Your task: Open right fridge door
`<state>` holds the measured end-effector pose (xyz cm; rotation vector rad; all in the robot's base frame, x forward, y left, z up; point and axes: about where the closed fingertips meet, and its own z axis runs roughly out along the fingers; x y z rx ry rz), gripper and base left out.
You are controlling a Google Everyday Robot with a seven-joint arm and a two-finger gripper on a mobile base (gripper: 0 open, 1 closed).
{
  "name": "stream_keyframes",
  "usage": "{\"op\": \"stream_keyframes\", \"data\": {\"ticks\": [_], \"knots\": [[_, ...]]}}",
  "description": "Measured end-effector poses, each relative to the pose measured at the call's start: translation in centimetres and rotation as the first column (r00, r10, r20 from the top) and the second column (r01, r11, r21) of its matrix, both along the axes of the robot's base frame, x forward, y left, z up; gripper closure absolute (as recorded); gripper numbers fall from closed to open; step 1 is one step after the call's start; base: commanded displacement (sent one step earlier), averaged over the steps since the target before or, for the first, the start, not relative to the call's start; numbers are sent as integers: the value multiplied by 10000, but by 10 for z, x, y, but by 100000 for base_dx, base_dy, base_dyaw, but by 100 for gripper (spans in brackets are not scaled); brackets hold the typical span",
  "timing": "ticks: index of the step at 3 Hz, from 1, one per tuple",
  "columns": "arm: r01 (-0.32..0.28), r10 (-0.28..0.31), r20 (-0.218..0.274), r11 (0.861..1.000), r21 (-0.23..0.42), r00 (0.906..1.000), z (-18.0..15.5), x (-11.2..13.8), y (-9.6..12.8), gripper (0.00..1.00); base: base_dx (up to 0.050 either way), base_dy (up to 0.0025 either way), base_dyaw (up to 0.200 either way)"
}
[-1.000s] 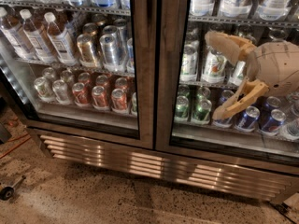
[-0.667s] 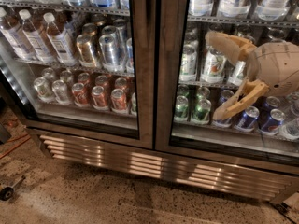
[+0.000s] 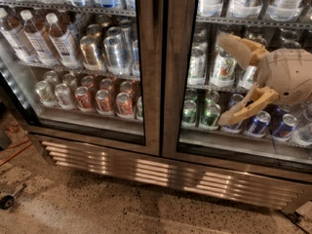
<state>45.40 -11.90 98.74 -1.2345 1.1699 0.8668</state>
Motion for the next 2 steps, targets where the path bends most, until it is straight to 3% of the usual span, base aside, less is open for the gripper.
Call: {"op": "stream_keyframes", "data": {"ticks": [2], "knots": [[-187,174,-169,9964,-824,9997,9,16,33,0,0,0,0]]}}
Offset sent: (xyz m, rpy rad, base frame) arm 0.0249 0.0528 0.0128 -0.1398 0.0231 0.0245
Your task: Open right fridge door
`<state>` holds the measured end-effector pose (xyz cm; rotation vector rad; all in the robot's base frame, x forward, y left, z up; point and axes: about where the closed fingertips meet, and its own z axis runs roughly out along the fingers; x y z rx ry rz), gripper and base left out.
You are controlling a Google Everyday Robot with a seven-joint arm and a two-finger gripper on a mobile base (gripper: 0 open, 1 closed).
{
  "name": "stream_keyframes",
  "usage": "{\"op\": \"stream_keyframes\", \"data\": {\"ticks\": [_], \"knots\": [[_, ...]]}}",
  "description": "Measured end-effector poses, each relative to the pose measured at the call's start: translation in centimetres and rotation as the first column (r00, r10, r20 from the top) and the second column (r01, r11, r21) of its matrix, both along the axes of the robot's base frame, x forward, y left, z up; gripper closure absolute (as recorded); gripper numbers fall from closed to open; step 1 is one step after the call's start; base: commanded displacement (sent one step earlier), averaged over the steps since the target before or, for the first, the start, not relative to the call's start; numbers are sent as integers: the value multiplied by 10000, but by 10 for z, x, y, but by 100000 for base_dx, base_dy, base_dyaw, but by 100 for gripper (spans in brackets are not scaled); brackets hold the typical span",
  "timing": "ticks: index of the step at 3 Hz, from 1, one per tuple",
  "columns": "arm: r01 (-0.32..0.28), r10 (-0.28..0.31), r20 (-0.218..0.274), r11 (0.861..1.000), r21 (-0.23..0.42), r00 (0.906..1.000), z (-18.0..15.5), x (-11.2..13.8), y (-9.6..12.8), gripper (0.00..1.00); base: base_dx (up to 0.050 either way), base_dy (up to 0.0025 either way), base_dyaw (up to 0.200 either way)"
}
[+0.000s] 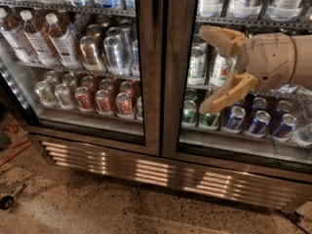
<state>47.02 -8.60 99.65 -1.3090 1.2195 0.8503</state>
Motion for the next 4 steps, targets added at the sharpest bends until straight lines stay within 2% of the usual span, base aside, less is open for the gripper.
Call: {"op": "stream_keyframes", "data": {"ticks": [1,2,4], "knots": [[1,-1,-8,10000,3,10000,0,0,0,0,0,0,0],[132,-126,-516,9999,108,9986,-23,11,-7,0,0,0,0],[367,-355,-371,9987,343,9987,-20,11,-6,0,0,0,0]]}}
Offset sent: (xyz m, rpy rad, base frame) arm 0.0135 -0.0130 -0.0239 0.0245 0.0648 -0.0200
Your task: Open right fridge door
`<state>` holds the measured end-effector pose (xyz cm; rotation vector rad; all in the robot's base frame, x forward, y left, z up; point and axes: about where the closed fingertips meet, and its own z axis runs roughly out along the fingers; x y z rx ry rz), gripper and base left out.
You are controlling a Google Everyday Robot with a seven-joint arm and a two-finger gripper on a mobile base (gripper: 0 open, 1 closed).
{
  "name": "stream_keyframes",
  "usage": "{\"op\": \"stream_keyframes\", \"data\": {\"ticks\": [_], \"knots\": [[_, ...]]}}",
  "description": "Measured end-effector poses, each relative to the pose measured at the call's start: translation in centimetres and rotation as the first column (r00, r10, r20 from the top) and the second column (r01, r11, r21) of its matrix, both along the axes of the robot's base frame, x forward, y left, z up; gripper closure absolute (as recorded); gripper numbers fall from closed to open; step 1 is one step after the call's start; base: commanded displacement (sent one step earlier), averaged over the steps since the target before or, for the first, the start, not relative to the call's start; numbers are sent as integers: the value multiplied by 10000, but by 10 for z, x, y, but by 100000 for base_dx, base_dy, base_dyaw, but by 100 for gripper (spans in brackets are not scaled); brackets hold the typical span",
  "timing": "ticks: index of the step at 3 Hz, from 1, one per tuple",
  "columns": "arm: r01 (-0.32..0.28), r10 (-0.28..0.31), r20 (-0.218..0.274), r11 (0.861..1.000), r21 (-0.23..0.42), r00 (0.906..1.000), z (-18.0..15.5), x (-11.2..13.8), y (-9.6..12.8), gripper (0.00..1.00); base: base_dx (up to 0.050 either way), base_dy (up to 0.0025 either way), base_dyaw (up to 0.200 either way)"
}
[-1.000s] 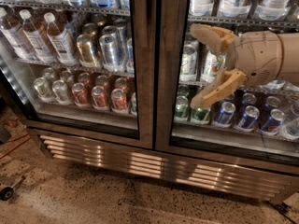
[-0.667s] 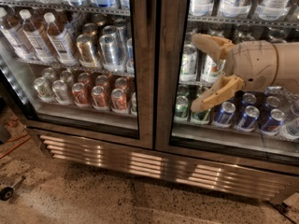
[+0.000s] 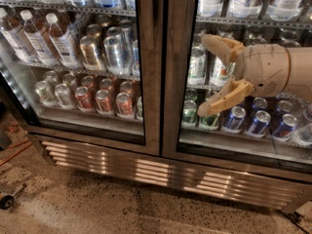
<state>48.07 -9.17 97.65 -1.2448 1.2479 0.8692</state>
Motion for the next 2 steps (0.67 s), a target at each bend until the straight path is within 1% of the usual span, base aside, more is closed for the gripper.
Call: {"op": "stream_keyframes", "data": {"ticks": [1,2], "knots": [[-59,67,678,9999,-118,9977,45,-9,8,0,0,0,0],[-35,41,486,9999,-124,9988,37,-6,10,0,0,0,0]]}}
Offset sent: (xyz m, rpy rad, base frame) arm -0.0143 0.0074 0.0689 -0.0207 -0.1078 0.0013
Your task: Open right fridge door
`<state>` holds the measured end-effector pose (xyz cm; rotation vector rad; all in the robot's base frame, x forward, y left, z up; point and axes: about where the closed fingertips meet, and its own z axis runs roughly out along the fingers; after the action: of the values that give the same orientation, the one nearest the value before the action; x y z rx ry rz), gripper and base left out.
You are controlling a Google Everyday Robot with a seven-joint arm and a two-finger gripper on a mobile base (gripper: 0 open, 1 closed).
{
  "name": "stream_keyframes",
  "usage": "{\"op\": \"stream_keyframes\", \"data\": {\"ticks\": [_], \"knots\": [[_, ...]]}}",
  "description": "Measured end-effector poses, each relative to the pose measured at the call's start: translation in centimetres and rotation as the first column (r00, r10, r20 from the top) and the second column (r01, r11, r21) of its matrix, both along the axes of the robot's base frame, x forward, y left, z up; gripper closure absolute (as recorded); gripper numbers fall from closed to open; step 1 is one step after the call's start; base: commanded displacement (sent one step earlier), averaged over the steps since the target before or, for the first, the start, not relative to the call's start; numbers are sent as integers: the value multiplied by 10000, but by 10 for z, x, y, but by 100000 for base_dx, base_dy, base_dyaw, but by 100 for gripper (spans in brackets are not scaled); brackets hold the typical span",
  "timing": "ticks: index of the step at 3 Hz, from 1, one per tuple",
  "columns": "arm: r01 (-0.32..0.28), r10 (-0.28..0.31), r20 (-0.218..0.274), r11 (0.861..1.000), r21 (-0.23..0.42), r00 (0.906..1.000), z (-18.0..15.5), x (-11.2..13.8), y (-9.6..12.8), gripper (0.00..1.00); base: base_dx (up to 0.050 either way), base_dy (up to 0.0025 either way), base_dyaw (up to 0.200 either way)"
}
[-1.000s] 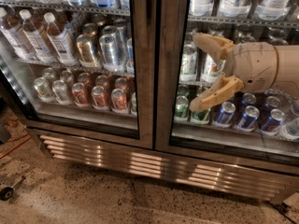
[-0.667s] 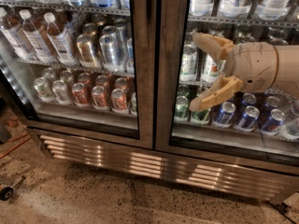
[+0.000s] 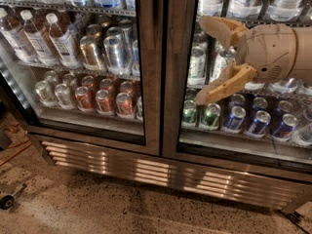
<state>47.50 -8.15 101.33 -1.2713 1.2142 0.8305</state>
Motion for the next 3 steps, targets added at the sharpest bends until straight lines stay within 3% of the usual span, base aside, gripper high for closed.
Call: {"op": "stream_keyframes", "data": {"ticks": [2,3], "knots": [[23,-23,-174,10000,3,9998,-8,3,3,0,0,0,0],[460,-463,66,9982,374,9989,-7,1,1,0,0,0,0]]}}
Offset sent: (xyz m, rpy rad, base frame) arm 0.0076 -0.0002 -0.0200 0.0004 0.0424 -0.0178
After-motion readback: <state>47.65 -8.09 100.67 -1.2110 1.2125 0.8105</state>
